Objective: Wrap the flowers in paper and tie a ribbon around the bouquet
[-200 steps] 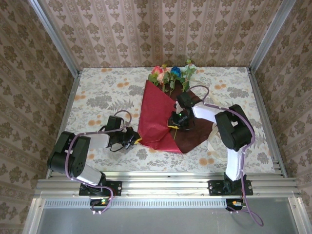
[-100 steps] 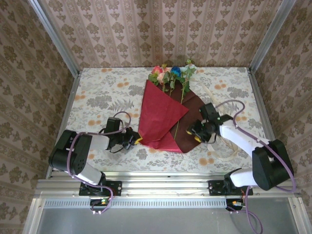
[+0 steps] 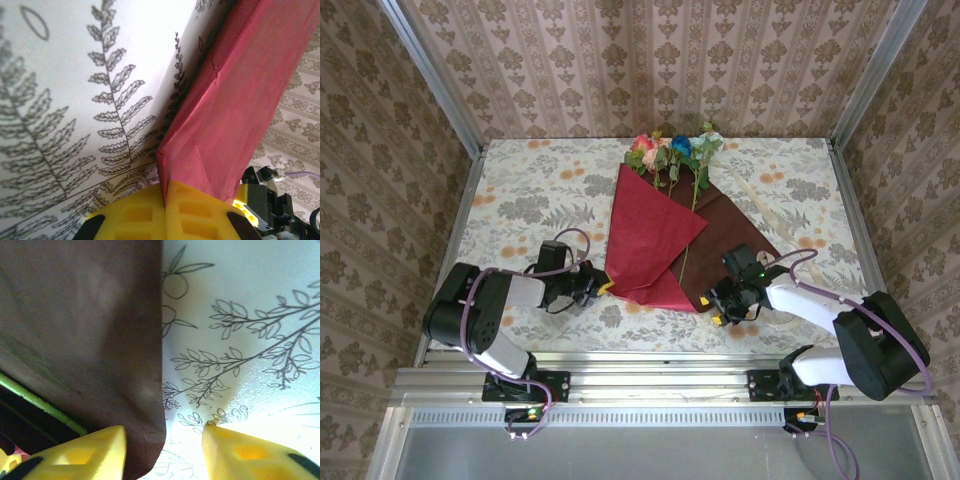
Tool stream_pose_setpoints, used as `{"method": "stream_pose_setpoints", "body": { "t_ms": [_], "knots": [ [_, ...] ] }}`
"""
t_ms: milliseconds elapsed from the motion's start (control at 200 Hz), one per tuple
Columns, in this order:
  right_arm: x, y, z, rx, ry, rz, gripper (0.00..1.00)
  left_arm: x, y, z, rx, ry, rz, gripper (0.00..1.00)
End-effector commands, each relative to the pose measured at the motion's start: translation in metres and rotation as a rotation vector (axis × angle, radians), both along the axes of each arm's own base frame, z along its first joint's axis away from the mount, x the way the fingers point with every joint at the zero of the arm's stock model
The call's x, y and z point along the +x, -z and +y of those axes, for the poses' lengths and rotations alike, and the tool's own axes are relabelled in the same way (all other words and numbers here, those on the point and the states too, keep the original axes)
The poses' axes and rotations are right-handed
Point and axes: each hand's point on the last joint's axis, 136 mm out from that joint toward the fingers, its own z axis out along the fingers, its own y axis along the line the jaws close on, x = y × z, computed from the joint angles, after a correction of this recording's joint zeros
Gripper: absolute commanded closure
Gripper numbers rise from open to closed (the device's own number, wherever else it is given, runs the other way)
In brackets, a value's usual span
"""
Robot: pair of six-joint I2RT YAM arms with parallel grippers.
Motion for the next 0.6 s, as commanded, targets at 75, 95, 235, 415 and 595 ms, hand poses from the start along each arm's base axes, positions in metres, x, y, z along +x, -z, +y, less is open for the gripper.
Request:
{"method": "stream_pose_setpoints", "body": {
  "t_ms": [75, 95, 235, 415, 595],
  "knots": [
    [0.036, 0.0, 0.007, 0.017, 0.041, -0.12, 0.73, -0.017, 0.016, 0.0, 0.02, 0.023, 0.066, 1.0],
    [0.039, -0.001, 0.008, 0.019, 0.041, -0.129, 0.74, -0.017, 0.016, 0.0, 0.02, 0.023, 0.065, 1.0],
    [0.053, -0.007, 0.01, -0.003, 0.018, -0.158, 0.84, -0.018, 0.015, 0.0, 0.021, 0.024, 0.062, 1.0],
    [0.066, -0.025, 0.008, -0.041, -0.013, -0.215, 0.89, -0.02, 0.013, 0.001, 0.017, 0.018, 0.066, 1.0],
    [0.067, -0.028, 0.009, -0.045, -0.037, -0.23, 1.0, -0.015, 0.005, 0.001, -0.024, -0.029, 0.081, 1.0]
  ]
}}
